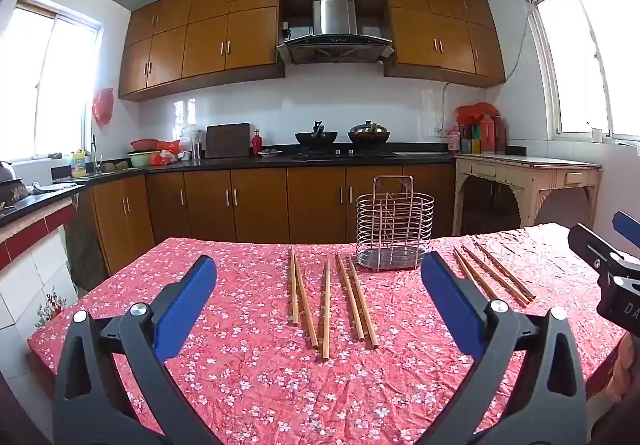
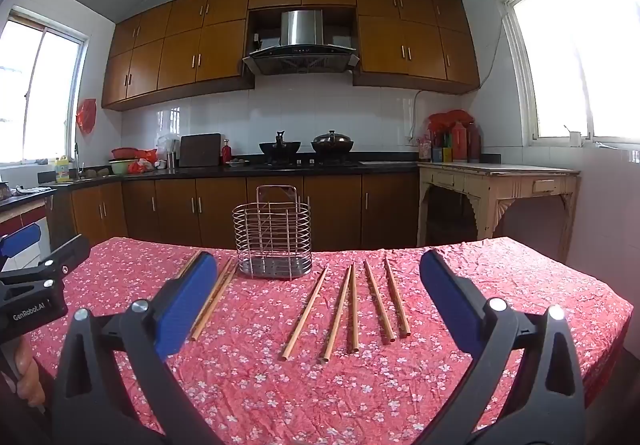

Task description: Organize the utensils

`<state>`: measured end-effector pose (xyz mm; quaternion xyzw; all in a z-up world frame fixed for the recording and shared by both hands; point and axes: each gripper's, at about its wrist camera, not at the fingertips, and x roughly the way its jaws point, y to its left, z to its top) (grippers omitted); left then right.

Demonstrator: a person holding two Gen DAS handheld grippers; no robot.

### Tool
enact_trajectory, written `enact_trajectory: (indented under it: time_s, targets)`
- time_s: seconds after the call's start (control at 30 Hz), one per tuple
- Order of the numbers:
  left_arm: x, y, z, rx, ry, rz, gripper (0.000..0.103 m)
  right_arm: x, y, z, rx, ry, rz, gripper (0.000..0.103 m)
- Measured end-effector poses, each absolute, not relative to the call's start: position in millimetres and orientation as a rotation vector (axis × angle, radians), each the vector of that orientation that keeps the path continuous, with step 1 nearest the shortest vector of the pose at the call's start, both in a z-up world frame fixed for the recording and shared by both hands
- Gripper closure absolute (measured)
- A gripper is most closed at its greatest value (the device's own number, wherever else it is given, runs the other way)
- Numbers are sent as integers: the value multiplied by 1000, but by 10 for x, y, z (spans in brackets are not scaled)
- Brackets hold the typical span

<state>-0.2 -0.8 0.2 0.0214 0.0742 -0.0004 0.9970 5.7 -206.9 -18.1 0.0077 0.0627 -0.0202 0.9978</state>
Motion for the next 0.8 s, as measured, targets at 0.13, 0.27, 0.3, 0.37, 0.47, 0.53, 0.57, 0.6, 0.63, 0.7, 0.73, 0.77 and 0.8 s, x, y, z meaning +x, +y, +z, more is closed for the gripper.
enact_trajectory:
  time_s: [0.13,0.27,0.3,0.37,0.47,0.53,0.57,0.6,0.63,0.7,0.73,0.77,0.8]
  targets:
    - [-24,-13,17,39,148,0,2,62,-2071,-185,20,123,-41,4]
    - [4,4,4,37,155,-1,2,64,-2064,-190,20,123,-39,4]
    - [5,5,1,36,155,0,2,63,-2058,-191,18,123,-39,4]
    - [1,6,6,37,155,-1,2,53,-2045,-191,16,121,-38,4]
    - [-10,3,16,37,154,-1,2,67,-2057,-193,18,123,-39,4]
    - [8,11,2,34,157,0,2,66,-2055,-192,19,124,-39,4]
    - [7,9,1,34,156,0,2,67,-2058,-193,20,124,-40,4]
    - [7,11,3,33,156,0,2,68,-2058,-194,20,125,-40,4]
    - [6,13,5,33,156,0,2,69,-2058,-195,20,125,-39,4]
    - [5,13,9,34,156,1,2,68,-2054,-195,19,124,-41,4]
    - [5,11,12,34,156,1,2,71,-2063,-195,21,126,-40,4]
    - [7,12,1,32,156,-1,2,70,-2060,-195,21,126,-39,4]
    - [7,15,2,33,156,-1,2,70,-2062,-195,22,126,-40,4]
